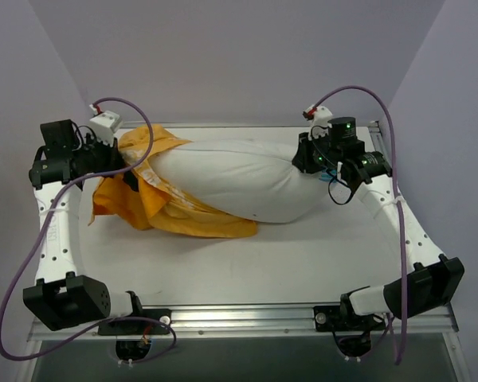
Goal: Remove the pillowcase from the pillow
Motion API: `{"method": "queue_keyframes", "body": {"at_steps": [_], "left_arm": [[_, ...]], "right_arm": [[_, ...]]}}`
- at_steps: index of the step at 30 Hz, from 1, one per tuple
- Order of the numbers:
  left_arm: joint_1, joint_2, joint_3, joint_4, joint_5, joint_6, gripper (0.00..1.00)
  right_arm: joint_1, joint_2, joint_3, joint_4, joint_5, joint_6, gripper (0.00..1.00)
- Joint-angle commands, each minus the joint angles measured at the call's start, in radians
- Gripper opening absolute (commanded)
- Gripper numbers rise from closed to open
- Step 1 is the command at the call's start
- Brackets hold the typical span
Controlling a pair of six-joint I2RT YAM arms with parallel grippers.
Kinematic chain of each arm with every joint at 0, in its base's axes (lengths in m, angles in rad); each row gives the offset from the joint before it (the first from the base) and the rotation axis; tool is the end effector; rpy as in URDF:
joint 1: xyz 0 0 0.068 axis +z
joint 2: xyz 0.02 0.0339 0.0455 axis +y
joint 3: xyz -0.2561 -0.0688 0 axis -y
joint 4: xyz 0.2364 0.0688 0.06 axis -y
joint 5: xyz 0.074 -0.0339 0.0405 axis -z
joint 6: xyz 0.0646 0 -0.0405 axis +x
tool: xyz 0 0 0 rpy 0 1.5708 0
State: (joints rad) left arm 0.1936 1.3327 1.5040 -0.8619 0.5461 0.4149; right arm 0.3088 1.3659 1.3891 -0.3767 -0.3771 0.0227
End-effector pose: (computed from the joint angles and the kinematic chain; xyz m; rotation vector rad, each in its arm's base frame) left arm 0.2831 0.0213 0.3795 0.5168 2.0959 -0.2699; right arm 0.3058 0.1225 0.3833 -0.5278 1.8689 0.5836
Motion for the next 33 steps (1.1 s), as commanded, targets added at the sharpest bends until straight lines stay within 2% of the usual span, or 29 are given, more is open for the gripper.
{"method": "queue_keyframes", "body": {"at_steps": [1,4,6,10,13,15,16,17,19,20,24,26,31,33], "left_arm": [[0.190,0.026,0.084,0.144,-0.347,0.076,0.02],[0.208,0.017,0.049,0.121,-0.249,0.099,0.02],[0.188,-0.045,-0.033,0.106,-0.136,0.127,0.02],[0.122,-0.162,-0.175,0.146,-0.134,0.133,0.02],[0.121,-0.237,-0.238,0.133,-0.077,0.139,0.02],[0.119,-0.280,-0.267,0.101,-0.035,0.157,0.02],[0.121,-0.293,-0.275,0.090,-0.014,0.165,0.03],[0.119,-0.305,-0.284,0.072,0.015,0.173,0.03],[0.122,-0.340,-0.314,0.057,0.029,0.179,0.03],[0.122,-0.352,-0.323,0.044,0.031,0.182,0.03],[0.127,-0.397,-0.361,-0.006,0.019,0.203,0.04],[0.129,-0.397,-0.366,-0.023,-0.014,0.199,0.04],[0.139,-0.406,-0.383,-0.037,-0.107,0.187,0.06],[0.142,-0.403,-0.380,-0.058,-0.135,0.185,0.20]], "right_arm": [[-0.126,-0.028,-0.028,-0.220,0.371,-0.089,0.00],[-0.125,-0.024,-0.070,-0.206,0.321,-0.078,0.00],[-0.108,-0.014,-0.099,-0.188,0.207,-0.067,0.00],[-0.042,-0.053,-0.165,-0.142,0.190,-0.023,0.00],[-0.008,-0.079,-0.116,-0.157,0.195,0.017,0.00],[0.031,-0.070,-0.011,-0.183,0.193,0.025,0.00],[0.055,-0.064,0.029,-0.186,0.225,0.040,0.02],[0.078,-0.042,0.069,-0.177,0.240,0.054,0.14],[0.158,-0.013,0.174,-0.145,0.250,0.089,0.25],[0.191,0.025,0.203,-0.095,0.250,0.100,0.35],[0.352,0.163,0.329,0.016,0.285,0.144,0.47],[0.415,0.252,0.370,0.105,0.271,0.180,0.51],[0.449,0.413,0.312,0.191,0.257,0.278,0.48],[0.469,0.433,0.225,0.200,0.270,0.290,0.46]]}}
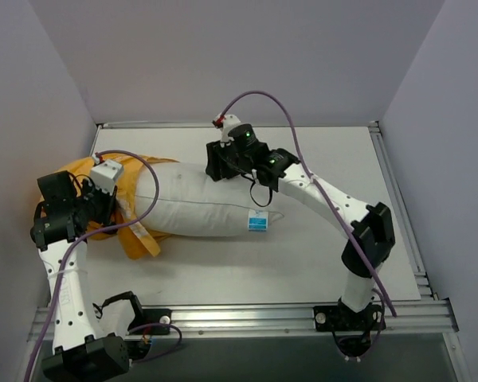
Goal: Remove the pillowcase from the pillow
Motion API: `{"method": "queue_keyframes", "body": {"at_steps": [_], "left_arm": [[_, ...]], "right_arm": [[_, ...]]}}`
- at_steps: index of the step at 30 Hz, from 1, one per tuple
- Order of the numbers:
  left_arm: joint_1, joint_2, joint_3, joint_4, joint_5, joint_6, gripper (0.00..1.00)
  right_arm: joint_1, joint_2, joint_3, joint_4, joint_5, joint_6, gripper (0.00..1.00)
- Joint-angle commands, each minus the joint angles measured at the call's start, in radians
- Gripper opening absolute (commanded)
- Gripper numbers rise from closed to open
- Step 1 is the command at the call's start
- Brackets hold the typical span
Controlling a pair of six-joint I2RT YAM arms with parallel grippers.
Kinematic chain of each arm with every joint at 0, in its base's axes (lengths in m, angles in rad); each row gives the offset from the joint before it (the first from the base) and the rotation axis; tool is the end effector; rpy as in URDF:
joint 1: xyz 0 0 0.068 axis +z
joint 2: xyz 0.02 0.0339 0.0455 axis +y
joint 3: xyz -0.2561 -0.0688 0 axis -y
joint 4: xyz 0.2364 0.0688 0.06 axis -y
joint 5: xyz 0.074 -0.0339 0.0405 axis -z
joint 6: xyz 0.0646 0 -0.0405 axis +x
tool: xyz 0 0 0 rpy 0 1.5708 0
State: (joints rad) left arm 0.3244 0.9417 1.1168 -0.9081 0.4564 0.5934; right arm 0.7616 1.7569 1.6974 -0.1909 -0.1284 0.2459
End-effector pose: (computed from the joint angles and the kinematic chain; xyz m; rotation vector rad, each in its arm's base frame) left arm 0.1889 0.0335 0.3325 0.5213 2.1530 -0.0242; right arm 0.3132 0.3101 0.3768 -0.5752 1.8099 0.8177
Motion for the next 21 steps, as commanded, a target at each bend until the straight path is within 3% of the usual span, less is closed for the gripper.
{"method": "queue_keyframes", "body": {"at_steps": [1,2,4,5,6,10,14,16,17,19,21], "left_arm": [[0.015,-0.012,0.015,-0.031,-0.048,0.016,0.30],[0.019,-0.012,0.026,-0.088,-0.038,0.029,0.54],[0.021,-0.007,0.096,-0.191,0.072,0.120,0.83],[0.021,-0.006,0.128,-0.318,0.118,0.164,0.97],[0.021,-0.007,0.197,-0.378,0.163,0.243,0.94],[0.021,0.002,0.363,-0.546,0.353,0.332,0.94],[0.019,0.051,0.478,-0.532,0.528,0.260,0.94],[-0.004,0.086,0.492,-0.467,0.585,0.139,0.94],[-0.031,0.098,0.482,-0.354,0.567,0.073,0.94],[-0.126,0.140,0.459,-0.237,0.325,-0.102,0.94],[-0.347,0.204,0.431,-0.144,0.086,-0.154,0.95]], "right_arm": [[0.024,0.046,-0.125,0.019,0.027,0.073,0.45],[0.030,0.041,-0.221,0.034,0.033,0.094,0.42],[0.047,0.017,-0.335,0.065,0.053,0.124,0.42],[0.050,-0.020,-0.396,0.114,0.055,0.141,0.42],[0.056,-0.040,-0.501,0.135,0.059,0.176,0.42],[0.108,-0.088,-0.656,0.228,0.061,0.220,0.41],[0.172,-0.097,-0.709,0.277,0.068,0.243,0.41],[0.195,-0.102,-0.717,0.280,0.078,0.247,0.41],[0.212,-0.109,-0.722,0.280,0.087,0.247,0.41],[0.225,-0.125,-0.726,0.281,0.085,0.240,0.41],[0.237,-0.149,-0.731,0.283,0.060,0.231,0.41]]}}
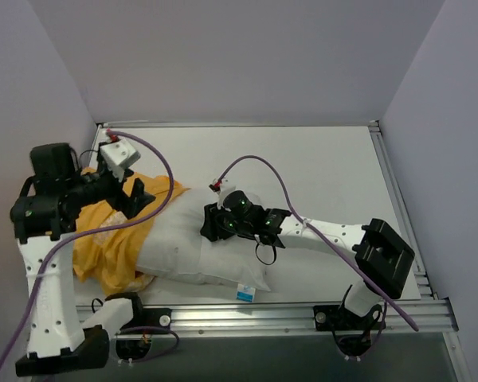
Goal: Remove the pillowcase from the pillow
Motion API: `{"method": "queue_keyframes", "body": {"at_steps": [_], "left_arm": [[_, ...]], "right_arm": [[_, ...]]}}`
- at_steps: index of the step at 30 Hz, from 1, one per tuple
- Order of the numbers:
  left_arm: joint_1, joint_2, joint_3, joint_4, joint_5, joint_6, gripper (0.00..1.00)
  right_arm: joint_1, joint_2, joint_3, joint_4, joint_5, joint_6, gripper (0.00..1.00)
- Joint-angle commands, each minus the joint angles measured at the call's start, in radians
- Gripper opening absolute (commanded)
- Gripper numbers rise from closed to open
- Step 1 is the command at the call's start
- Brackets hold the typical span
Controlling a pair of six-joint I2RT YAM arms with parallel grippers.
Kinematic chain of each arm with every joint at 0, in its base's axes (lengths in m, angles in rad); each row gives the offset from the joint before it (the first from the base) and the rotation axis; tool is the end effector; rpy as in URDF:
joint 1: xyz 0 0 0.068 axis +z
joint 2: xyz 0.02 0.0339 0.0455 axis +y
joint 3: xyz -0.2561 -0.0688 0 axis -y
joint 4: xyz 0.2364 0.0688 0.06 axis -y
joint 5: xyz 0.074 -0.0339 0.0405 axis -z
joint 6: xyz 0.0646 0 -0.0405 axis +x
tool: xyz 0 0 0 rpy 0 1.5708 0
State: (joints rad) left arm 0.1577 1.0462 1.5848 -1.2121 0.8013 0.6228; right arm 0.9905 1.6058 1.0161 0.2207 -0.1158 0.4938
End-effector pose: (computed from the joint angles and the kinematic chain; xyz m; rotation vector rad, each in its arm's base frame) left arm 0.1622 -0.0212 0.4337 0.8594 1.8557 -0.4180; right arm 0.2063 0.3283 0.2380 -0.5968 2.0141 1.0621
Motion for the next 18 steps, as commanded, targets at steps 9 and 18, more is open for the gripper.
{"method": "queue_keyframes", "body": {"at_steps": [9,18], "left_arm": [[-0.397,0.428,-0.039,0.315,-0.677,-0.158,0.78],[-0.392,0.463,-0.060,0.281,-0.522,-0.143,0.65]], "right_arm": [[0.008,-0.133,-0.142,-0.112,-0.022,0.022,0.48],[-0.087,-0.179,-0.076,-0.218,-0.061,-0.026,0.59]]}}
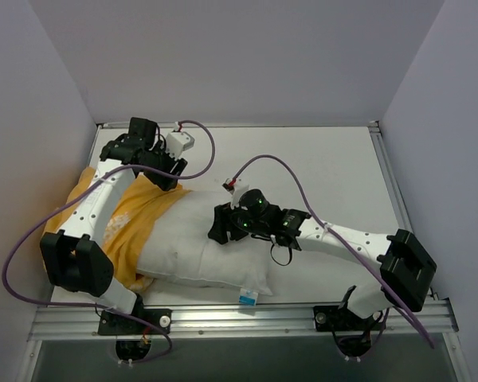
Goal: Remove the pillowcase from the pillow
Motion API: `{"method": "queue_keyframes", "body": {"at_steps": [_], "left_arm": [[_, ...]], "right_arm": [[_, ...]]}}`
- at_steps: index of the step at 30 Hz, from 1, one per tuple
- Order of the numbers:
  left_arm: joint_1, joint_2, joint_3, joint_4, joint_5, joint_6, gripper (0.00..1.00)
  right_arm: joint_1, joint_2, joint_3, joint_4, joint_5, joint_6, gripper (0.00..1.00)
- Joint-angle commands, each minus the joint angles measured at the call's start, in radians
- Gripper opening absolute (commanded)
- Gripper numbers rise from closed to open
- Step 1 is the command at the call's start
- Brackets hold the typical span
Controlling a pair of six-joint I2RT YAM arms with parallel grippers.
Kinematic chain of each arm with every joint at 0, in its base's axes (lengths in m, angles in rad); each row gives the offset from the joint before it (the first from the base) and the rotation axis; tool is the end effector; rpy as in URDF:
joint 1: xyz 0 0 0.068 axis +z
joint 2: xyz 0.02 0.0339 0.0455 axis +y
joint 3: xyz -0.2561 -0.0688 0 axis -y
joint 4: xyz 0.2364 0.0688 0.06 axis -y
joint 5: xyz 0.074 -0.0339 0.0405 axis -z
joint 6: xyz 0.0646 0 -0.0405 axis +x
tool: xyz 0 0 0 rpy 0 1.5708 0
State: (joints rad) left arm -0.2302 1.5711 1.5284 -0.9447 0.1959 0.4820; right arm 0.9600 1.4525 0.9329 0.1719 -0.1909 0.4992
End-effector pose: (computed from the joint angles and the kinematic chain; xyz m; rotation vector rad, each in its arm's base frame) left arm 0.3228 -0.0886 0.3048 0.9541 2.3504 -0.1516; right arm 0.1930 0.2970 0.2557 -0.6130 2.0000 1.1245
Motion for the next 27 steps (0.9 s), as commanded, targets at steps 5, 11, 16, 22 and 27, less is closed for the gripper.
{"method": "queue_keyframes", "body": {"at_steps": [5,11,16,22,27], "left_arm": [[-0.035,-0.105,0.004,-0.034,0.184,-0.014,0.80],[-0.092,-0.082,-0.094,-0.008,0.018,0.000,0.70],[-0.092,-0.051,-0.099,0.003,-0.070,0.023,0.56],[-0.090,-0.043,-0.120,0.049,-0.154,0.013,0.49],[-0.084,-0.045,-0.108,0.139,-0.280,-0.032,0.50]], "right_arm": [[-0.104,-0.030,-0.029,-0.161,-0.007,-0.028,0.59],[-0.104,-0.034,-0.086,-0.112,-0.022,-0.001,0.59],[-0.103,-0.024,-0.077,-0.118,-0.025,-0.007,0.59],[-0.104,-0.023,-0.085,-0.110,-0.024,-0.001,0.59],[-0.104,-0.011,-0.095,-0.106,-0.030,0.006,0.59]]}}
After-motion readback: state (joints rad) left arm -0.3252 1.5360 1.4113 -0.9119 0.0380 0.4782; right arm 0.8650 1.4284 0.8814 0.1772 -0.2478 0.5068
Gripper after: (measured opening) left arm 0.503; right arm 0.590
